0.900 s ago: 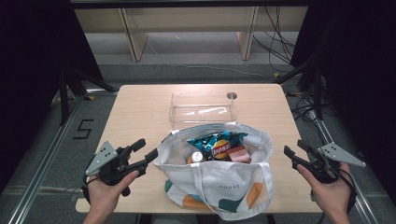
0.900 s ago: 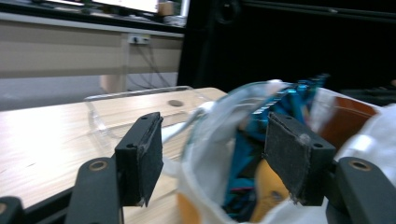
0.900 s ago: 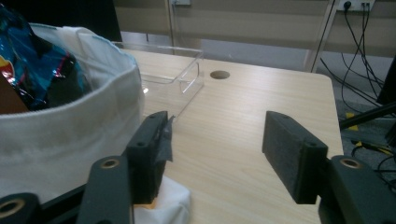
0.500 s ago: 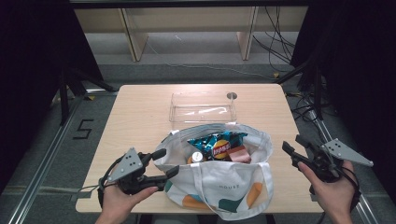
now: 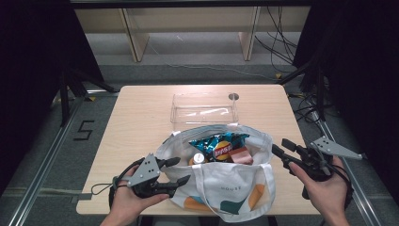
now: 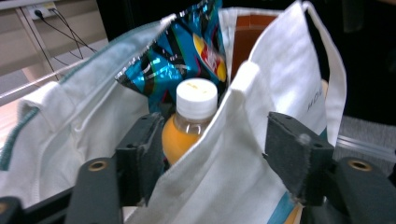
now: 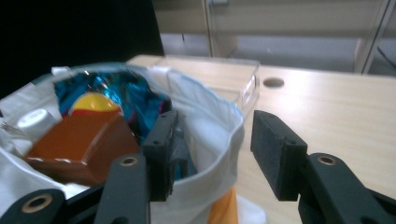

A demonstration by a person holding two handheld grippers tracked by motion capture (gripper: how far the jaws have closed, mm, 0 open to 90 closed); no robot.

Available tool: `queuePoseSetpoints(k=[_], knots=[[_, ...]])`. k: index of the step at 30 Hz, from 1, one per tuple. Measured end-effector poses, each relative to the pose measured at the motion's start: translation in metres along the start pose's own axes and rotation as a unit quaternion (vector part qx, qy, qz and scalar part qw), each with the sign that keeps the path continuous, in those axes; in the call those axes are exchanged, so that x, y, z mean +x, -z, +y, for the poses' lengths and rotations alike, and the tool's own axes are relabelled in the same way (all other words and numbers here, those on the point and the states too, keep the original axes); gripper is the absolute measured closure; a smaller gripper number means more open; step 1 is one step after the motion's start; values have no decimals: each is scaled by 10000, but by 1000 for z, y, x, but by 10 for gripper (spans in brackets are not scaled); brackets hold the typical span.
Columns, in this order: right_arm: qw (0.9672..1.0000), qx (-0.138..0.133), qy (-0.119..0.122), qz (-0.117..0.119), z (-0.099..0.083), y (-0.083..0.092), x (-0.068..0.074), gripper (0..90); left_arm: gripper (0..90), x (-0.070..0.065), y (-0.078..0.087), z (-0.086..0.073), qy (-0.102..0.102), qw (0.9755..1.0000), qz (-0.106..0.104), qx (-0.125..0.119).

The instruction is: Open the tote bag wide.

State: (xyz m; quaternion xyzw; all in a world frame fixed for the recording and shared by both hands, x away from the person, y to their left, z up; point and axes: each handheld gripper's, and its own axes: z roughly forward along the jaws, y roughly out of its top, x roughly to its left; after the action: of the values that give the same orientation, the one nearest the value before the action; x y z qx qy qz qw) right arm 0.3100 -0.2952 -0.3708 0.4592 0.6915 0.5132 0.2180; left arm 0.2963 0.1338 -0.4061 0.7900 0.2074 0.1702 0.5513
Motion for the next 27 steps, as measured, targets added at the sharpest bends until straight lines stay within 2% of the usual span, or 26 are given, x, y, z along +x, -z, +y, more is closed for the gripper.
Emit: queuePoseSetpoints(k=[1,2,4,6,7,8,9,11,13,14,16,18,21,22,24,25,26,27], knots=[[9998,103,-148,27,-1,-2,1,527,407,0,-1,0,-52,10000,16,45],[9998,173,-135,-12,-2,-4,0,528,419,1,-3,1,-72,10000,12,39],[9990,297,-329,-79,-3,-8,2,525,462,1,-5,2,-231,9995,68,185],[9988,393,-281,-24,-5,-13,0,557,527,1,-8,3,-429,9986,101,304],[9978,510,-425,17,-5,-14,2,597,565,1,-9,3,-489,9980,141,363],[9975,579,-409,45,-6,-15,1,658,600,1,-9,3,-591,9973,149,416],[9958,708,-570,63,-6,-15,5,714,641,0,-10,4,-659,9967,152,454],[9946,909,-502,41,-5,-14,6,820,726,-1,-10,5,-698,9962,103,504],[9937,1024,-442,63,-5,-12,7,886,818,-3,-8,6,-630,9965,74,542],[9935,1072,-369,27,-4,-10,7,890,852,-3,-7,6,-567,9970,-4,522],[9933,1076,-419,57,-3,-5,7,892,874,-4,-5,5,-446,9979,-124,444],[9936,1081,-311,52,-2,2,7,893,877,-5,1,4,-339,9987,-260,288],[9926,1204,-132,19,-6,6,7,892,877,-6,5,1,-473,9976,-464,209],[9909,1330,-194,-14,-7,8,9,893,878,-6,5,-2,-500,9970,-546,244],[9889,1480,118,33,-11,6,8,893,879,-6,4,-10,-396,9963,-689,338],[9874,1577,124,1,-13,7,10,894,879,-6,3,-14,-359,9956,-776,382],[9857,1668,220,-21,-15,6,10,894,880,-6,2,-18,-174,9955,-842,402],[9852,1656,438,-17,-17,4,7,894,880,-5,1,-21,-86,9953,-861,435]])
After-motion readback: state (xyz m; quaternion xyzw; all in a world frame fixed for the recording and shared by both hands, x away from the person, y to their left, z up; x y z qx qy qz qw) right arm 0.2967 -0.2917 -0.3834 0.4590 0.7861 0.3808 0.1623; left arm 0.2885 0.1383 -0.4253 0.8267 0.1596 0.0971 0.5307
